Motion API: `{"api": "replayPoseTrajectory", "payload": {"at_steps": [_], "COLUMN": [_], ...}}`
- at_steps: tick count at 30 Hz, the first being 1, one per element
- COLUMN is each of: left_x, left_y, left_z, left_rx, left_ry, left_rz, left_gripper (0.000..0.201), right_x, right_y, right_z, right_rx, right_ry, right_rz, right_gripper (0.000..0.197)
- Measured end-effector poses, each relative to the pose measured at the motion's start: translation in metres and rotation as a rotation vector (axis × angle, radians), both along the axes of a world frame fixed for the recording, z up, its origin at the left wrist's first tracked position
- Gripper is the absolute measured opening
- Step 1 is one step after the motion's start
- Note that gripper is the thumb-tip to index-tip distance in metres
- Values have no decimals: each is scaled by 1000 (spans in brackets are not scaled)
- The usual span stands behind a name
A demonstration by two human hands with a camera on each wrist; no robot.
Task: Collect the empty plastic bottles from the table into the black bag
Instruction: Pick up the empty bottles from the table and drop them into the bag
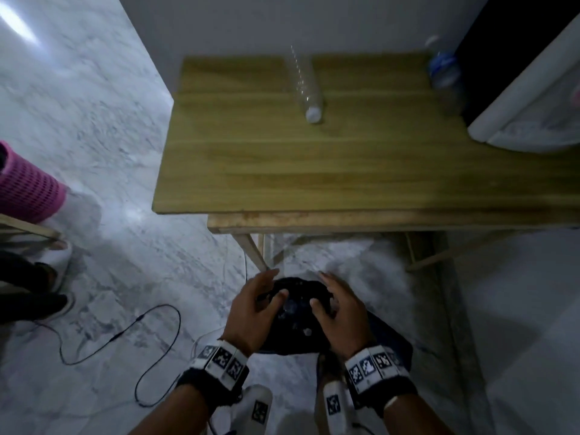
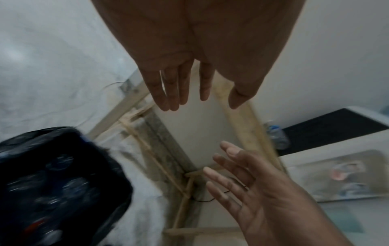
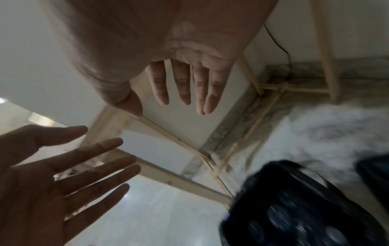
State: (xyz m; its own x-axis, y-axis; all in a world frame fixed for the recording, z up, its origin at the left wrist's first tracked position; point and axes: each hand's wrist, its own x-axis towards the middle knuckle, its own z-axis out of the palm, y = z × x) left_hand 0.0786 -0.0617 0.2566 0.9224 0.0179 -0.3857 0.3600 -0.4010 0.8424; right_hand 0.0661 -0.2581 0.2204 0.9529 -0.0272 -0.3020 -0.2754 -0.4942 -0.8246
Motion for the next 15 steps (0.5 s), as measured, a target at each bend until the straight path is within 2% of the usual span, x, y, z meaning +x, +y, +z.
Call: {"api": "replayPoseTrajectory", "payload": {"at_steps": [4,8,12,15], "left_x": [43,111,192,253], "left_y": [-18,-42,-78,-110], "left_z": [60,106,131,132], "left_rx": [-55,-62,19,103], "left_ry": [-109,-240,-327,-359], "left_rz": [-41,-51,-64,-80], "left_gripper": [36,41,40,44], "right_x": [43,100,171,230], "right_y": [-21,-52,-94,-130], "right_z": [65,121,150,157], "right_rx": [-8,-6,-64,-121], "right_ry": [-156,-253,-390,-465], "right_rz": [-23,-62,-99,-182], "right_gripper": [51,50,49,51]}}
